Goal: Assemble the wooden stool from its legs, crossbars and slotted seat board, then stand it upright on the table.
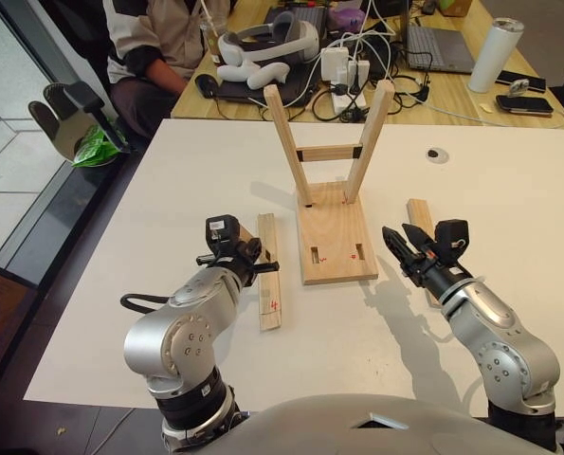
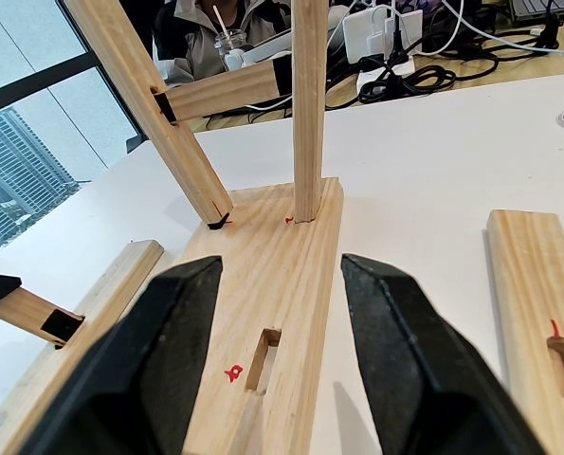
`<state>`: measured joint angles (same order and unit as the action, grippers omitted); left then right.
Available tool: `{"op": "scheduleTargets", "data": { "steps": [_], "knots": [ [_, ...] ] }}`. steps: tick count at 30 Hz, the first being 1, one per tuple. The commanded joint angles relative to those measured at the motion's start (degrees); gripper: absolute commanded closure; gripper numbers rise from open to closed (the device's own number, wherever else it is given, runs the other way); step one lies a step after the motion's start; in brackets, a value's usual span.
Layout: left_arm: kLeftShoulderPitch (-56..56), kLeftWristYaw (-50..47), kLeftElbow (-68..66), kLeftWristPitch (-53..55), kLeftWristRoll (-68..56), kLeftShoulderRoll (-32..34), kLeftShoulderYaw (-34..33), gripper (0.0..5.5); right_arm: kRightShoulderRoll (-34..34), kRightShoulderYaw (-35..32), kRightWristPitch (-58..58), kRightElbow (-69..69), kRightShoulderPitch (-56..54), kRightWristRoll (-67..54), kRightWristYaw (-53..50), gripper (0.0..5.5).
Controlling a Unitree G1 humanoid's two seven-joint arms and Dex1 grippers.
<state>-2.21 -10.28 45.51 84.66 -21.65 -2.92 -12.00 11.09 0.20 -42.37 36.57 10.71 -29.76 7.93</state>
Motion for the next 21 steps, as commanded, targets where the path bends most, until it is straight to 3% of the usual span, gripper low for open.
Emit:
{"op": "scheduleTargets", "data": {
  "steps": [1,4,7,10,16,21],
  "knots": [
    [2.3,0.4,-0.3,3.7,2.4,0.5,-0.1,5.09,0.2,0.3,0.0,0.4,-0.3,0.8,-0.3,3.17],
    [3.0,0.4,-0.2,3.6,3.8,0.0,-1.4,5.09,0.2,0.4,0.0,0.4,-0.2,0.9,-0.4,3.17],
    [2.1,-0.2,-0.2,3.6,5.3,-4.5,-7.3,5.09,0.2,0.4,0.1,0.5,-0.1,1.0,-0.3,3.17],
    [0.7,0.7,-0.6,4.9,5.4,-4.8,-10.1,5.09,0.3,0.4,0.3,0.6,-0.1,1.3,-0.2,3.17],
    [-1.4,4.2,-2.6,5.0,4.8,-1.4,-6.9,5.09,0.5,0.8,0.4,0.1,-0.7,1.7,0.2,3.17],
    [-2.6,8.2,-9.4,-3.4,6.2,8.6,5.1,5.09,1.0,1.7,0.7,-1.0,-2.2,2.2,1.0,3.17]
  ]
}}
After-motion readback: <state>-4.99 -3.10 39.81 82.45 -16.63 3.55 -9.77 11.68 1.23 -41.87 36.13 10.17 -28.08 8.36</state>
